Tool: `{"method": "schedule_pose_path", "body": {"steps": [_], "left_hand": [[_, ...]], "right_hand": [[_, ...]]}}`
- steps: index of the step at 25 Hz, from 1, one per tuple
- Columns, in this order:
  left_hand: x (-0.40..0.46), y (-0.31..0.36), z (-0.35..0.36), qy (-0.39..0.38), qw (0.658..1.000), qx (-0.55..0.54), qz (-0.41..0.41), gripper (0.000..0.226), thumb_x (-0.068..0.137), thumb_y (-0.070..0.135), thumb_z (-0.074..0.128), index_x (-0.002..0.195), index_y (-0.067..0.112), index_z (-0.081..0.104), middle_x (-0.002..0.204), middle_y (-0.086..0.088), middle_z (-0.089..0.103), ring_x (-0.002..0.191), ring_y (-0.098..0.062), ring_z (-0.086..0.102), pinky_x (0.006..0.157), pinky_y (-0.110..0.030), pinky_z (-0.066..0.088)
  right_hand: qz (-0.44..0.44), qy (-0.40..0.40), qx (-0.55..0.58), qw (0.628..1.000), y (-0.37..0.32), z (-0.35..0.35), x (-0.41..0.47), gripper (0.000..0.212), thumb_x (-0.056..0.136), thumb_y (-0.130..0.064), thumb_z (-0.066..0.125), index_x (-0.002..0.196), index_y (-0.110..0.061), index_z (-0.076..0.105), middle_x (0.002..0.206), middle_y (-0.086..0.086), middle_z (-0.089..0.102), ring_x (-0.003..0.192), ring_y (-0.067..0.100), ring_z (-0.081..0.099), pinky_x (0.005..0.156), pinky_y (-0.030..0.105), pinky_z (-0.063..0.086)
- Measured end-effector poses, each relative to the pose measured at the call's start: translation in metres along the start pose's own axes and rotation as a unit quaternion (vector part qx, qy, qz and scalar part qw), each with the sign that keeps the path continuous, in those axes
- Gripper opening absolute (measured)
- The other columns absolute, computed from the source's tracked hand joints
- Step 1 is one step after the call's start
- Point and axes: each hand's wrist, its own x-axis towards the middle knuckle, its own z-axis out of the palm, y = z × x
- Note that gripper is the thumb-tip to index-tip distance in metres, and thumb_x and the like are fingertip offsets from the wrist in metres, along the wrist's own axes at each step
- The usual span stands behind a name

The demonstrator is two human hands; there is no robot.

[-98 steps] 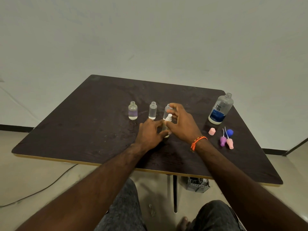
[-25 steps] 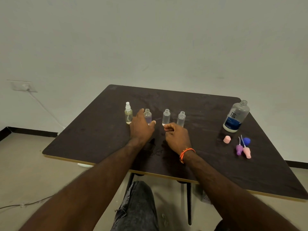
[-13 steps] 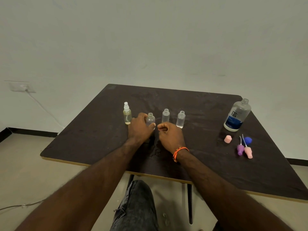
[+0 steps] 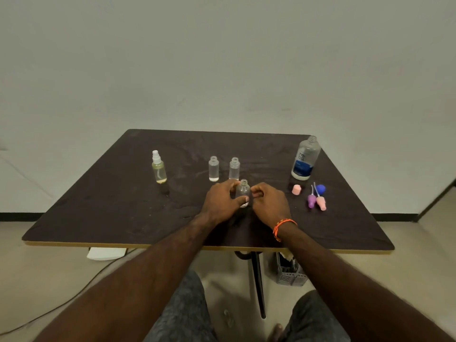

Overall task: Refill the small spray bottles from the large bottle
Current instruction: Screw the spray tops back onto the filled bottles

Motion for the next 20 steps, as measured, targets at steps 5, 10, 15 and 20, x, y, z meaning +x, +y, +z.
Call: {"method": "schedule_pose_path", "body": {"steps": [5,10,15,20], "left_hand": [[0.008,0.015,0.015,-0.019,0.998,0.029,0.045,0.043,0.087,0.042,0.079,0.123,0.021,0.071,0.111,0.006,0.077,0.102,-0.014,0.071,0.096,-0.043,0.058],[0.012,0.005,0.018,-0.021,0.996,0.044,0.069,0.037,0.086,0.052,0.073,0.116,0.03,0.071,0.099,0.013,0.075,0.091,-0.008,0.068,0.089,-0.044,0.059],[0.013,0.003,0.021,-0.017,0.996,0.043,0.08,0.03,0.088,0.05,0.074,0.111,0.031,0.07,0.094,0.016,0.073,0.085,-0.004,0.066,0.085,-0.041,0.059],[0.014,0.0,0.022,-0.018,0.995,0.055,0.084,0.035,0.086,0.057,0.068,0.109,0.031,0.068,0.092,0.014,0.073,0.082,-0.006,0.067,0.082,-0.041,0.06]], "right_hand": [[-0.031,0.06,-0.271,0.96,0.034,-0.045,0.015,0.031,0.09,-0.028,0.062,0.121,-0.027,0.066,0.117,0.0,0.07,0.113,0.024,0.058,0.099,0.046,0.046],[0.057,0.02,-0.408,0.911,0.056,-0.077,0.041,0.037,0.097,-0.04,0.052,0.132,-0.033,0.06,0.133,0.004,0.061,0.125,0.028,0.043,0.101,0.05,0.031],[0.048,-0.017,-0.394,0.918,0.063,-0.075,0.052,0.034,0.098,-0.036,0.056,0.131,-0.033,0.06,0.136,0.008,0.058,0.128,0.029,0.045,0.106,0.051,0.029],[0.011,-0.012,-0.281,0.96,0.046,-0.078,0.05,0.027,0.093,-0.037,0.061,0.119,-0.03,0.066,0.123,0.004,0.066,0.118,0.028,0.058,0.102,0.048,0.039]]}}
